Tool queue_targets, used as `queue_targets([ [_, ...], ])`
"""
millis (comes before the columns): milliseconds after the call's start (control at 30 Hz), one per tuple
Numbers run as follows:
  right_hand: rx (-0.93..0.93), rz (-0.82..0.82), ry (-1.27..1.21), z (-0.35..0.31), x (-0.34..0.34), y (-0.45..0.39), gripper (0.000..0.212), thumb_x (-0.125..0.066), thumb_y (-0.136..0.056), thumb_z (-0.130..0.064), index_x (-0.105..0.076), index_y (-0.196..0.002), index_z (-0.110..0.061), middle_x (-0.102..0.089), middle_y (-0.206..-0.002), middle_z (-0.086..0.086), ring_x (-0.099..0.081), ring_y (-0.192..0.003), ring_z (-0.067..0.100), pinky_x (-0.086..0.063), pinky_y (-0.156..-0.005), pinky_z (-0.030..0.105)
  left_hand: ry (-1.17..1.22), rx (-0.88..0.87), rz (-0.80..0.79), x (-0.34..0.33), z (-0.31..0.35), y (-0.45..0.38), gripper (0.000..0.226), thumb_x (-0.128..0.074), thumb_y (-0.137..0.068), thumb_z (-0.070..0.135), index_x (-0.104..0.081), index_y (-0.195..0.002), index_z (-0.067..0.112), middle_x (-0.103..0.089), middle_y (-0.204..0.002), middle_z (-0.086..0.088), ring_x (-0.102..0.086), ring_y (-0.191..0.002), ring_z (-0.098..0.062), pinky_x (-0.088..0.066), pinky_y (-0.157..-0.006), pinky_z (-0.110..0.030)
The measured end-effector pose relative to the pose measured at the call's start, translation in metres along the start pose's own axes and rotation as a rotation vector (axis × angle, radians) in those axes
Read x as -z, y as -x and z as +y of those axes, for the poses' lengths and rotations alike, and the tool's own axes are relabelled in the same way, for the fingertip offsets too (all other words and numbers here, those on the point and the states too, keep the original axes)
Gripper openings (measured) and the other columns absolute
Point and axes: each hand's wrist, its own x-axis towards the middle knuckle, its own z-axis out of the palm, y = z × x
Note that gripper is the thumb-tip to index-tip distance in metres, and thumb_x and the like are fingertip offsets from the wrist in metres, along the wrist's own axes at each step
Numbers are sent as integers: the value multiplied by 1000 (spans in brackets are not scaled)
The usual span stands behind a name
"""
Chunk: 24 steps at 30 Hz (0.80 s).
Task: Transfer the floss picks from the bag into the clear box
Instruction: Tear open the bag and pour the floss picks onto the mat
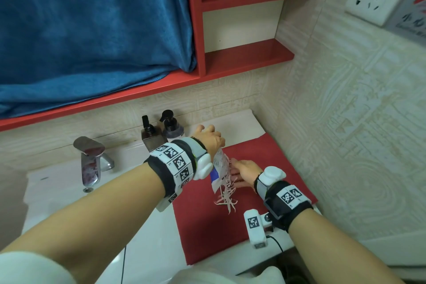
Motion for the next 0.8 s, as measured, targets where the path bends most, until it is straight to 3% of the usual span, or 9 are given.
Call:
queue_targets([
  [133,-26,12,243,0,8,-15,45,-46,-99,-45,-58,-120,-7,-66,-106,8,-64,-94,23,-57,-78,39,16,7,-29,-6,-8,-9,68,-71,-79,34,-40,-139,26,-44,-135,3,-32,-125,-22,-31,-101,-36],
  [267,10,72,488,3,14,-30,54,-43,-98,-50,-64,-102,-1,-61,-89,21,-56,-77,25,-55,-79,42,25,-3,-39,-12,-10,-15,67,-70,-80,31,-40,-139,24,-43,-137,1,-31,-127,-23,-30,-102,-36],
  [367,-10,59,618,3,21,-28,58,-38,-98,-53,-66,-100,-2,-59,-81,12,-58,-75,27,-54,-75,39,13,-16,-44,-12,-8,-17,68,-71,-81,31,-39,-140,24,-42,-137,2,-30,-127,-22,-30,-103,-36],
  [500,-45,13,526,6,21,-17,53,-38,-99,-51,-65,-106,-6,-63,-83,5,-58,-67,18,-48,-57,27,34,-38,-9,-15,-6,-16,72,-74,-76,35,-40,-139,25,-44,-135,3,-31,-127,-22,-31,-102,-35],
  [700,39,-40,147,4,4,-4,43,-50,-97,-48,-54,-114,-10,-63,-110,19,-70,-81,27,-57,-61,34,121,-35,142,-30,-6,-6,79,-73,-70,49,-40,-138,25,-47,-128,3,-33,-123,-21,-34,-101,-36],
  [800,71,-45,40,2,-2,3,26,-64,-93,-31,-60,-107,-9,-64,-101,18,-64,-73,22,-60,-74,40,139,-28,135,-35,-10,-2,87,-74,-68,51,-36,-141,24,-44,-131,1,-32,-126,-23,-35,-103,-39],
])
